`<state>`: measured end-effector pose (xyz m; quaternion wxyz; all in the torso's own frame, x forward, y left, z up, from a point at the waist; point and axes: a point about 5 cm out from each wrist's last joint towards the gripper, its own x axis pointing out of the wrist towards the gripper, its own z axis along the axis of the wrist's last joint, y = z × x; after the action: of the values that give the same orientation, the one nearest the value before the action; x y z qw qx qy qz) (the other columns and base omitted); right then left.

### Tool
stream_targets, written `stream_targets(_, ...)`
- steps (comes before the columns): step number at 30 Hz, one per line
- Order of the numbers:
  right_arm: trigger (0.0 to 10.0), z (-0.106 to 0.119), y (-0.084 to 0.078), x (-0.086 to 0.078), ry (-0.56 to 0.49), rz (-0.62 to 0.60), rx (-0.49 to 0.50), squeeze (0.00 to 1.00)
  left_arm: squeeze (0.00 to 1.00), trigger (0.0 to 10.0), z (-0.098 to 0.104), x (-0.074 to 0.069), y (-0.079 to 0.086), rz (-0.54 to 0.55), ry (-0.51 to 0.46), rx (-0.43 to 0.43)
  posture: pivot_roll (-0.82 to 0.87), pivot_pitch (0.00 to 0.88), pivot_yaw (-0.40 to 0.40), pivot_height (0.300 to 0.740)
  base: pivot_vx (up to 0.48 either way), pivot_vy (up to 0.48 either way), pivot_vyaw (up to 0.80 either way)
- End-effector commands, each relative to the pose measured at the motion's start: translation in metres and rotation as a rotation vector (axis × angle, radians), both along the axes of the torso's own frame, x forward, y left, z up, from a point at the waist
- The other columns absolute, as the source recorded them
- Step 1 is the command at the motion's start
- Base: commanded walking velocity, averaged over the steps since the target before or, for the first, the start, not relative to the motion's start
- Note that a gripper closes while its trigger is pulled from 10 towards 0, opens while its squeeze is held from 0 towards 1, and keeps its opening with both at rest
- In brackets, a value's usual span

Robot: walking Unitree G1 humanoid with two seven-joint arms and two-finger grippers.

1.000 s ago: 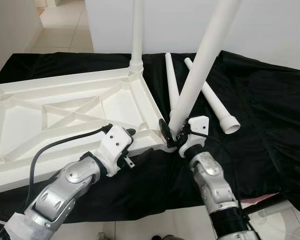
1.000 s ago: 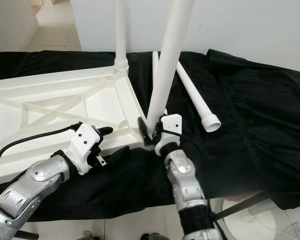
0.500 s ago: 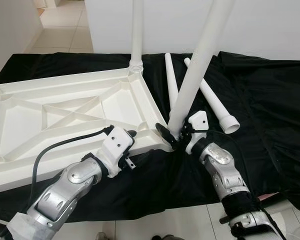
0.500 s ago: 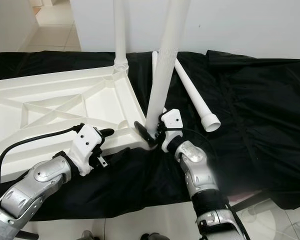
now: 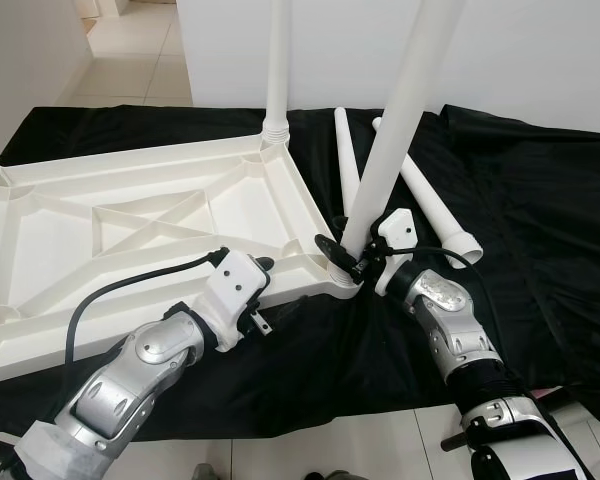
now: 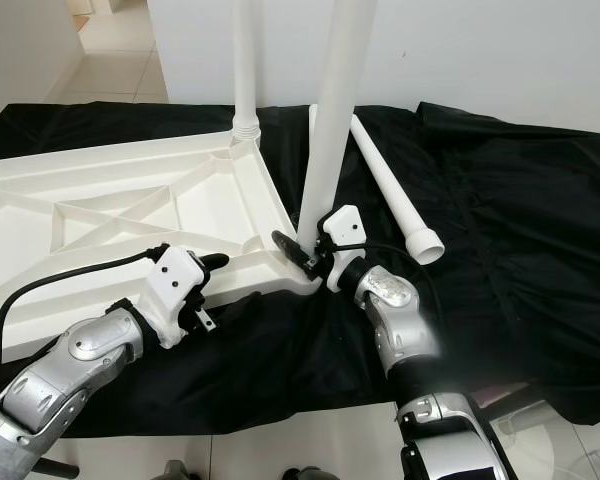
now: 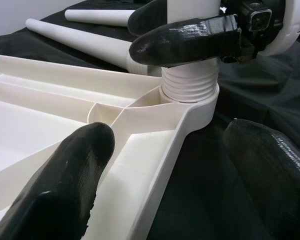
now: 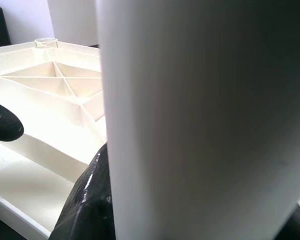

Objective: Building children table

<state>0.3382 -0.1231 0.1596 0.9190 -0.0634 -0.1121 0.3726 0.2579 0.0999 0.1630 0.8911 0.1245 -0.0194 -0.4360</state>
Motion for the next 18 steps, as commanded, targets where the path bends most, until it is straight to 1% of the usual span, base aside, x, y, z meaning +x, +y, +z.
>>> stream_targets(1,0.0,-0.006,-0.007,0.001,0.029,-0.014,-0.008,0.00,0.00,10.0,-0.003,-0.006,-0.006,-0.160,0.026,0.035,0.00,0.086,-0.039,0.740,0.000,0.000,0.00)
stream_targets(2,0.0,-0.008,-0.006,0.000,0.036,-0.018,-0.004,0.00,0.00,10.0,-0.003,-0.006,-0.005,-0.159,0.025,0.036,0.00,0.086,-0.040,0.740,0.000,0.000,0.00)
stream_targets(3,8.0,-0.010,-0.006,0.000,0.052,-0.028,0.008,0.00,0.00,10.0,-0.002,-0.006,-0.005,-0.159,0.023,0.036,0.00,0.087,-0.039,0.740,0.000,0.000,0.00)
stream_targets(5,8.0,-0.010,-0.006,0.000,0.052,-0.028,0.008,0.00,0.00,10.0,-0.002,-0.006,-0.005,-0.159,0.023,0.036,0.00,0.087,-0.039,0.740,0.000,0.000,0.00)
stream_targets(6,10.0,-0.011,-0.005,0.001,0.067,-0.038,0.018,0.00,0.00,10.0,-0.002,-0.005,-0.005,-0.158,0.023,0.036,0.00,0.087,-0.039,0.740,0.000,0.000,0.00)
stream_targets(7,10.0,-0.011,-0.005,0.001,0.067,-0.038,0.018,0.00,0.00,10.0,-0.002,-0.005,-0.005,-0.158,0.023,0.036,0.00,0.087,-0.039,0.740,0.000,0.000,0.00)
stream_targets(9,10.0,-0.014,-0.002,0.002,0.111,-0.077,0.066,0.00,0.00,10.0,-0.002,-0.006,-0.005,-0.160,0.024,0.035,0.00,0.092,-0.041,0.740,0.000,0.000,0.00)
stream_targets(10,10.0,-0.014,-0.002,0.002,0.111,-0.077,0.066,0.00,0.00,10.0,-0.002,-0.006,-0.005,-0.160,0.024,0.035,0.00,0.092,-0.041,0.740,0.000,0.000,0.00)
stream_targets(11,10.0,-0.016,-0.001,0.002,0.142,-0.098,0.086,0.00,0.00,10.0,-0.002,-0.007,-0.005,-0.160,0.024,0.035,0.00,0.092,-0.041,0.740,0.000,0.000,0.00)
stream_targets(12,10.0,-0.018,0.001,0.003,0.166,-0.136,0.069,0.00,0.00,10.0,-0.002,-0.007,-0.005,-0.160,0.025,0.035,0.00,0.092,-0.044,0.740,0.000,0.000,0.00)
stream_targets(15,10.0,-0.020,0.002,0.004,0.173,-0.169,0.046,0.00,0.00,10.0,-0.002,-0.007,-0.005,-0.159,0.025,0.035,0.00,0.092,-0.044,0.740,0.000,0.000,0.00)
stream_targets(17,10.0,-0.018,0.009,0.003,0.172,-0.199,0.079,0.00,0.00,10.0,-0.002,-0.007,-0.005,-0.157,0.025,0.034,-0.01,0.093,-0.044,0.740,0.000,0.000,0.00)
stream_targets(18,10.0,-0.018,0.009,0.003,0.172,-0.199,0.079,0.00,0.00,10.0,-0.002,-0.007,-0.005,-0.157,0.025,0.034,-0.01,0.093,-0.044,0.740,0.000,0.000,0.00)
